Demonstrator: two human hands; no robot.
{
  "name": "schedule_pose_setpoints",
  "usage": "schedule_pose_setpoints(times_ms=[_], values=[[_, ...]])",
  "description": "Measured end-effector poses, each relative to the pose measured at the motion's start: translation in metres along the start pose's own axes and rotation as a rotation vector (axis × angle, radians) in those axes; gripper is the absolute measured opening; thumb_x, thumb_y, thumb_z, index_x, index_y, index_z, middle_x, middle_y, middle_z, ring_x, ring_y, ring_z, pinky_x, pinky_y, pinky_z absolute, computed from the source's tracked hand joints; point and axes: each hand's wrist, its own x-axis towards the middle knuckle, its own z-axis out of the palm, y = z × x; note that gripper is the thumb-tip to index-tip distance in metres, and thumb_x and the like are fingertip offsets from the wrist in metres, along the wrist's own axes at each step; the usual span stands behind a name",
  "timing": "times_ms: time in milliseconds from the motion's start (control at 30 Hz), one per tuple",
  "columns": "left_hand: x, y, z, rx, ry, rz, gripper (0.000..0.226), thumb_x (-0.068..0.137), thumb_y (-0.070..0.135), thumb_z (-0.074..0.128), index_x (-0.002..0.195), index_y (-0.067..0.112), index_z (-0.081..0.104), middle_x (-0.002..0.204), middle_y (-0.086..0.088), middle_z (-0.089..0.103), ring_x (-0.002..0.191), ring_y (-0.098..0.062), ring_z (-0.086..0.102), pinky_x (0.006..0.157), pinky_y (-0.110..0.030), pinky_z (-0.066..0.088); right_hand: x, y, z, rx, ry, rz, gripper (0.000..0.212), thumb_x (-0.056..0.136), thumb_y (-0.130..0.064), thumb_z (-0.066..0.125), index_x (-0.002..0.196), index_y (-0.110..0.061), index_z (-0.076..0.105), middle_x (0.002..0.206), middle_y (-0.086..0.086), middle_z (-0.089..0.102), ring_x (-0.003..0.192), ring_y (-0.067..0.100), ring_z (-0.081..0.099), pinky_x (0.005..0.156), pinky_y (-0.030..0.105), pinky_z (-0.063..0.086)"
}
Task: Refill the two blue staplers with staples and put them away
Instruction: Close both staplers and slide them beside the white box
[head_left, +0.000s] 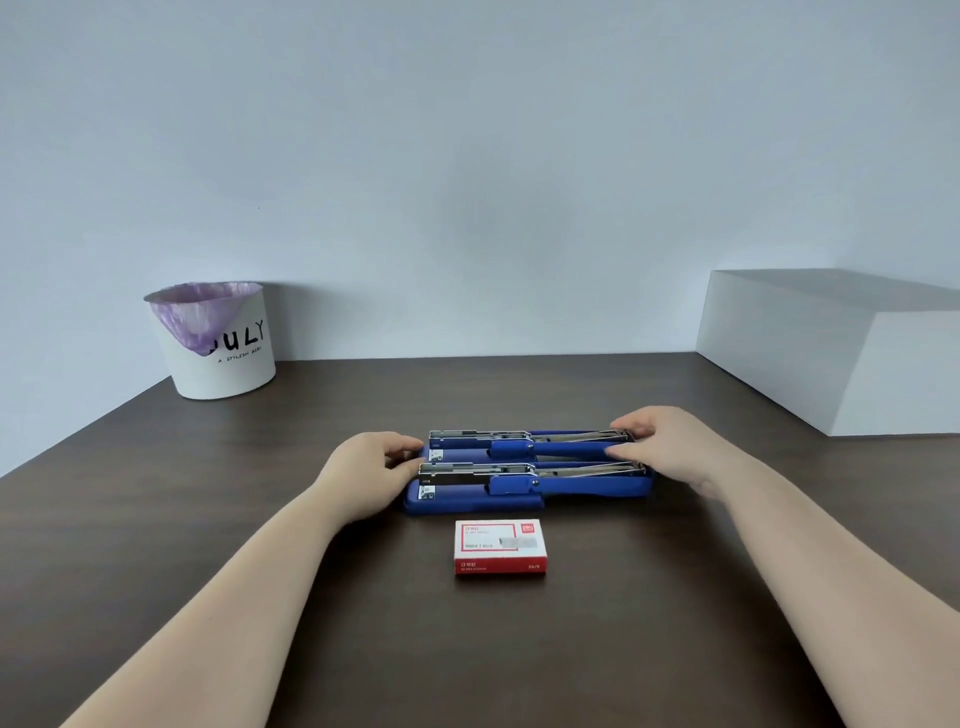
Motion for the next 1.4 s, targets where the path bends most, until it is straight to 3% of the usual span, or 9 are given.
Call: schedule_pose_setpoints(times_ms=[67,200,367,500,600,733,967,1200,1400], values=[[-0.001,0.003,0.000,0.043,0.004,0.031,0.032,0.088,0.017,0.056,0.118,0.020,0.066,0.118,0.003,0.068,0.098,-0.011,0.059,0.084,-0.019,0.038,0.004,0.002,0.002,0.013,0.014,-0.025,0.029,0.076,-0.009,0.074,0.105,-0.011,0.069,0.107,0.009,0.071,0.105,0.026,0.064,0.092,0.034,0.047],[0.000,0.001,0.000,0.038,0.033,0.021,0.031,0.085,0.016,0.059,0.114,0.022,0.069,0.115,0.002,0.070,0.098,-0.011,0.061,0.082,-0.019,0.039,0.005,-0.001,0.002,0.205,0.123,-0.071,0.048,0.074,-0.011,0.077,0.119,-0.019,0.062,0.119,0.000,0.064,0.107,0.015,0.059,0.093,0.031,0.046],[0.001,0.000,0.000,0.038,0.032,0.013,0.032,0.085,0.016,0.059,0.114,0.023,0.069,0.115,0.003,0.070,0.091,-0.007,0.056,0.081,-0.018,0.037,0.002,-0.040,0.009,0.439,0.205,-0.252,0.045,0.082,-0.012,0.069,0.124,-0.022,0.058,0.116,-0.007,0.064,0.066,0.009,0.064,0.062,0.023,0.047],[0.001,-0.001,0.000,0.022,0.024,0.004,0.032,0.084,0.018,0.060,0.114,0.024,0.069,0.116,0.004,0.071,0.102,-0.011,0.062,0.083,-0.019,0.039,0.001,-0.072,0.026,0.327,0.133,-0.355,0.046,0.086,-0.017,0.065,0.129,-0.030,0.052,0.109,-0.013,0.062,0.073,0.005,0.063,0.064,0.009,0.047],[0.002,-0.002,0.000,0.014,0.025,-0.007,0.031,0.084,0.019,0.061,0.114,0.025,0.069,0.115,0.005,0.071,0.105,-0.011,0.062,0.085,-0.019,0.041,0.003,-0.094,0.039,0.199,0.028,-0.402,0.048,0.085,-0.020,0.066,0.131,-0.027,0.051,0.112,-0.014,0.061,0.093,0.006,0.058,0.088,0.020,0.042],[0.001,-0.001,-0.001,0.018,0.037,-0.007,0.031,0.085,0.020,0.060,0.114,0.026,0.069,0.115,0.005,0.071,0.105,-0.012,0.061,0.083,-0.019,0.039,0.012,-0.099,0.064,-0.184,-0.073,-0.468,0.024,0.089,-0.017,0.060,0.112,-0.016,0.067,0.112,-0.002,0.070,0.098,0.010,0.062,0.092,0.023,0.045],[0.001,-0.003,-0.002,-0.005,0.021,0.006,0.030,0.084,0.022,0.062,0.113,0.026,0.069,0.109,0.007,0.070,0.106,-0.011,0.061,0.089,-0.021,0.042,0.010,-0.083,0.060,-0.216,-0.099,-0.450,0.021,0.091,-0.022,0.056,0.106,-0.020,0.070,0.109,-0.004,0.069,0.094,0.008,0.059,0.084,0.021,0.043],[-0.007,-0.011,-0.013,-0.350,0.037,-0.008,0.007,0.080,0.026,0.072,0.079,0.018,0.073,0.075,0.003,0.072,0.070,-0.009,0.062,0.071,-0.025,0.049,-0.007,-0.048,0.015,-0.227,-0.158,-0.350,0.028,0.075,-0.052,0.067,0.094,-0.031,0.067,0.091,-0.014,0.063,0.079,0.004,0.053,0.070,0.020,0.042],[-0.018,-0.014,-0.025,-0.360,-0.166,0.015,0.018,0.073,0.036,0.075,0.090,0.027,0.075,0.091,0.010,0.077,0.091,-0.007,0.070,0.090,-0.028,0.053,-0.024,-0.025,-0.009,-0.396,-0.392,-0.220,0.040,0.067,-0.048,0.076,0.102,-0.036,0.061,0.106,-0.013,0.060,0.096,0.007,0.057,0.086,0.025,0.048]])
